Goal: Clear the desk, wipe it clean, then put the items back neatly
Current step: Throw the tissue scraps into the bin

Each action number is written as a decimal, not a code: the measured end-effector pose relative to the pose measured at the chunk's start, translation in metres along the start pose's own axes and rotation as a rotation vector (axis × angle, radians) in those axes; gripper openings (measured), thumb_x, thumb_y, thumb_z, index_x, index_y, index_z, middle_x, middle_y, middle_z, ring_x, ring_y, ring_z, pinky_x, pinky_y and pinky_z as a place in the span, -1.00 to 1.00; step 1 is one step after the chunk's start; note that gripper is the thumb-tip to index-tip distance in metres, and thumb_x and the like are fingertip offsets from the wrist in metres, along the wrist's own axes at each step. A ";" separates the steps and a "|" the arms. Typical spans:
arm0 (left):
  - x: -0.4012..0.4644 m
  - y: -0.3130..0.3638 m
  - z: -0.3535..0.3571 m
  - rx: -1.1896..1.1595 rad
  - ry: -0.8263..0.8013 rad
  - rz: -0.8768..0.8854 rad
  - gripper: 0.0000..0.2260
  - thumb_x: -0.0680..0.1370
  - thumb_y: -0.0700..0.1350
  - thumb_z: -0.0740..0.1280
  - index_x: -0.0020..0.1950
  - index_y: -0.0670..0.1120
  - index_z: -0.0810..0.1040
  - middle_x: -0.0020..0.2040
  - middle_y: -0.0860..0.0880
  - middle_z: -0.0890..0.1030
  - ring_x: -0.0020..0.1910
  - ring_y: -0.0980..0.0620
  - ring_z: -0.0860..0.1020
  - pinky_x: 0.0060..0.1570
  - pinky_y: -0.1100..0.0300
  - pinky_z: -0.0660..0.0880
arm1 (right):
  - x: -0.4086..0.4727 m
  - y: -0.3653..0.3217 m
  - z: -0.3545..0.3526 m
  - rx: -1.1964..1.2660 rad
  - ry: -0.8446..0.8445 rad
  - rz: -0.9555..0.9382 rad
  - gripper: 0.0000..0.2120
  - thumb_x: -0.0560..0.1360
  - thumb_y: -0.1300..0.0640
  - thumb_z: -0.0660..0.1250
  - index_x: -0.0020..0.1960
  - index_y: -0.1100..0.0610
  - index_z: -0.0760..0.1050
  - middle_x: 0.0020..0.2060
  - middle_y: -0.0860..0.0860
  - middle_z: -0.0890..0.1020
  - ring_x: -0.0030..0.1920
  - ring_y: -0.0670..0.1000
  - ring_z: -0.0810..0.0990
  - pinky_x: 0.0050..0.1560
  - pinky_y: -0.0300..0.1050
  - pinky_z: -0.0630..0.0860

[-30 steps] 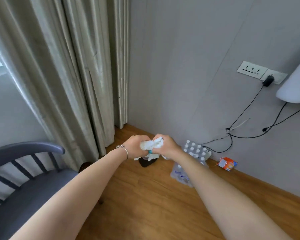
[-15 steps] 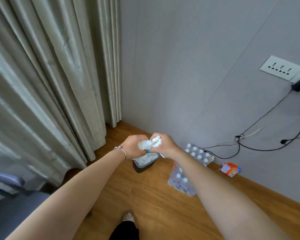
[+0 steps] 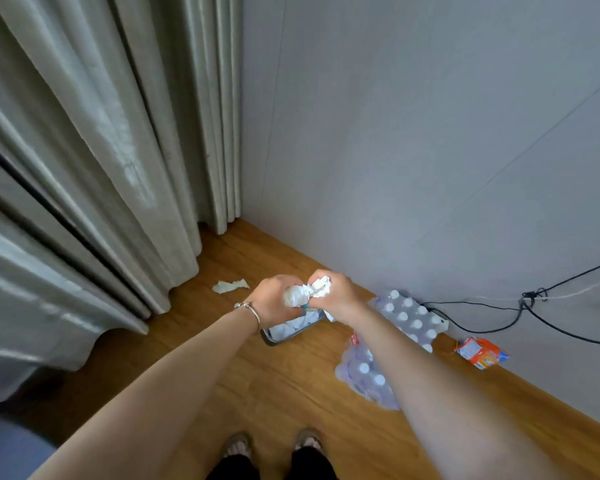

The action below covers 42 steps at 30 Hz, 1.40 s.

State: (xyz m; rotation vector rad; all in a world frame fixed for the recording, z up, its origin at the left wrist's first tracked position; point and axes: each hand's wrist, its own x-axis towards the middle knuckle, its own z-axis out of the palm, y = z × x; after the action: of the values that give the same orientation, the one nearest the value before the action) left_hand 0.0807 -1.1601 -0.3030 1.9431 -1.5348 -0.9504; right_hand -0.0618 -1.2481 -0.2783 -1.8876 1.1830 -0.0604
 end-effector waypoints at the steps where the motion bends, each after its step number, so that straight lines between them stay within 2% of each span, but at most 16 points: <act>1: 0.012 -0.015 0.015 -0.021 -0.002 -0.024 -0.60 0.40 -0.02 0.50 0.19 -0.02 0.53 0.07 0.07 0.56 0.02 0.07 0.52 -0.07 0.28 0.39 | 0.017 0.016 0.009 -0.001 -0.008 0.005 -0.67 0.27 0.26 0.58 -0.28 -0.07 0.49 -0.32 -0.13 0.57 -0.25 -0.04 0.50 -0.25 -0.18 0.38; 3: 0.034 -0.044 0.044 -0.065 -0.005 -0.054 -0.55 0.39 -0.03 0.51 0.24 -0.03 0.51 0.09 0.09 0.52 0.06 0.07 0.51 0.00 0.27 0.40 | 0.048 0.049 0.026 0.004 -0.029 0.005 -0.67 0.25 0.25 0.59 -0.30 -0.07 0.50 -0.34 -0.13 0.57 -0.26 -0.04 0.50 -0.25 -0.16 0.38; 7: 0.080 -0.104 0.103 -0.105 0.030 -0.054 -0.62 0.38 -0.12 0.47 0.19 -0.04 0.53 0.10 0.01 0.57 0.09 0.03 0.52 0.04 0.25 0.41 | 0.107 0.116 0.061 0.015 -0.036 -0.028 -0.68 0.20 0.23 0.61 -0.32 -0.10 0.53 -0.36 -0.15 0.58 -0.28 -0.08 0.49 -0.25 -0.16 0.38; 12: 0.127 -0.166 0.164 -0.156 0.062 -0.062 -0.60 0.32 -0.08 0.33 0.16 -0.03 0.52 0.07 -0.01 0.57 0.07 0.03 0.50 0.07 0.19 0.44 | 0.175 0.186 0.100 0.003 -0.049 -0.083 -0.70 0.27 0.30 0.55 -0.29 -0.03 0.50 -0.34 -0.14 0.57 -0.26 -0.07 0.51 -0.21 -0.16 0.39; 14: 0.144 -0.189 0.185 -0.191 0.085 -0.086 -0.63 0.37 -0.13 0.38 0.17 -0.03 0.52 0.09 -0.02 0.56 0.06 0.02 0.50 0.08 0.16 0.45 | 0.198 0.212 0.114 -0.004 -0.053 -0.100 -0.67 0.26 0.33 0.54 -0.29 -0.04 0.49 -0.33 -0.13 0.57 -0.27 -0.08 0.50 -0.21 -0.16 0.39; 21: 0.181 -0.245 0.243 -0.419 0.117 -0.185 -0.65 0.41 -0.34 0.37 0.14 -0.08 0.47 0.05 -0.03 0.50 -0.08 0.10 0.46 -0.23 0.38 0.39 | 0.257 0.278 0.152 0.011 -0.084 -0.142 -0.68 0.28 0.32 0.58 -0.25 -0.01 0.51 -0.32 -0.12 0.56 -0.28 -0.11 0.49 -0.26 -0.23 0.38; 24: 0.190 -0.258 0.256 -0.444 0.078 -0.190 -0.67 0.42 -0.34 0.35 0.10 -0.05 0.42 0.02 -0.03 0.46 -0.06 0.06 0.45 -0.18 0.25 0.38 | 0.271 0.296 0.160 0.027 -0.103 -0.162 -0.70 0.27 0.32 0.60 -0.20 0.06 0.54 -0.31 -0.12 0.57 -0.30 -0.15 0.49 -0.29 -0.31 0.38; 26: 0.194 -0.266 0.263 -0.429 0.053 -0.192 -0.65 0.43 -0.32 0.36 0.15 -0.05 0.40 0.05 -0.04 0.47 -0.01 0.01 0.46 -0.15 0.22 0.37 | 0.277 0.303 0.165 0.028 -0.124 -0.181 -0.70 0.26 0.32 0.61 -0.20 0.06 0.54 -0.30 -0.10 0.58 -0.28 -0.13 0.50 -0.25 -0.25 0.40; 29: 0.195 -0.274 0.269 -0.353 0.021 -0.187 -0.57 0.43 -0.29 0.37 0.23 -0.03 0.37 0.11 -0.03 0.47 0.08 0.00 0.46 -0.08 0.21 0.38 | 0.282 0.309 0.169 -0.016 -0.144 -0.192 -0.72 0.28 0.25 0.60 -0.16 0.02 0.56 -0.22 -0.08 0.61 -0.20 -0.08 0.55 -0.17 -0.15 0.47; 33: 0.197 -0.274 0.272 -0.236 0.009 -0.198 -0.52 0.45 -0.24 0.37 0.32 0.01 0.33 0.24 0.00 0.40 0.19 -0.01 0.42 0.10 0.16 0.37 | 0.284 0.314 0.170 -0.043 -0.138 -0.187 -0.69 0.30 0.21 0.59 -0.16 -0.09 0.54 -0.17 -0.11 0.63 -0.14 -0.07 0.59 -0.19 -0.21 0.51; 35: 0.198 -0.271 0.273 -0.170 -0.012 -0.199 -0.47 0.46 -0.21 0.37 0.38 0.02 0.29 0.31 0.00 0.36 0.23 0.00 0.39 0.15 0.16 0.37 | 0.283 0.317 0.168 -0.069 -0.136 -0.169 -0.67 0.31 0.21 0.57 -0.14 -0.13 0.53 -0.11 -0.14 0.63 -0.08 -0.05 0.61 -0.12 -0.11 0.58; 37: 0.198 -0.271 0.273 -0.100 -0.034 -0.187 -0.41 0.45 -0.17 0.39 0.43 0.02 0.26 0.36 -0.01 0.34 0.32 -0.02 0.35 0.27 0.12 0.35 | 0.279 0.319 0.163 -0.088 -0.143 -0.162 -0.61 0.29 0.19 0.57 -0.04 -0.15 0.51 -0.03 -0.16 0.61 -0.01 -0.06 0.60 0.01 -0.06 0.59; 40: 0.193 -0.269 0.266 0.084 -0.065 -0.164 -0.26 0.40 -0.02 0.44 0.50 0.08 0.17 0.43 0.01 0.30 0.43 -0.02 0.25 0.40 0.08 0.25 | 0.267 0.314 0.151 -0.191 -0.180 -0.121 -0.29 0.24 0.13 0.61 0.29 -0.17 0.39 0.15 -0.13 0.50 0.15 -0.06 0.50 0.14 -0.09 0.53; 42: 0.184 -0.261 0.256 0.157 -0.080 -0.165 -0.20 0.37 0.07 0.43 0.52 0.12 0.11 0.47 0.04 0.26 0.47 0.00 0.19 0.44 0.06 0.17 | 0.255 0.306 0.139 -0.295 -0.194 -0.093 -0.12 0.24 0.07 0.62 0.44 -0.19 0.26 0.25 -0.14 0.43 0.27 -0.08 0.40 0.27 -0.06 0.45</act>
State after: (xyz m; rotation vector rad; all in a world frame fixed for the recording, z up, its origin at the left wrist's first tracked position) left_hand 0.0723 -1.2607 -0.7000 2.1948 -1.5533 -1.0132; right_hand -0.0742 -1.3964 -0.6731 -2.1495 1.0139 0.2536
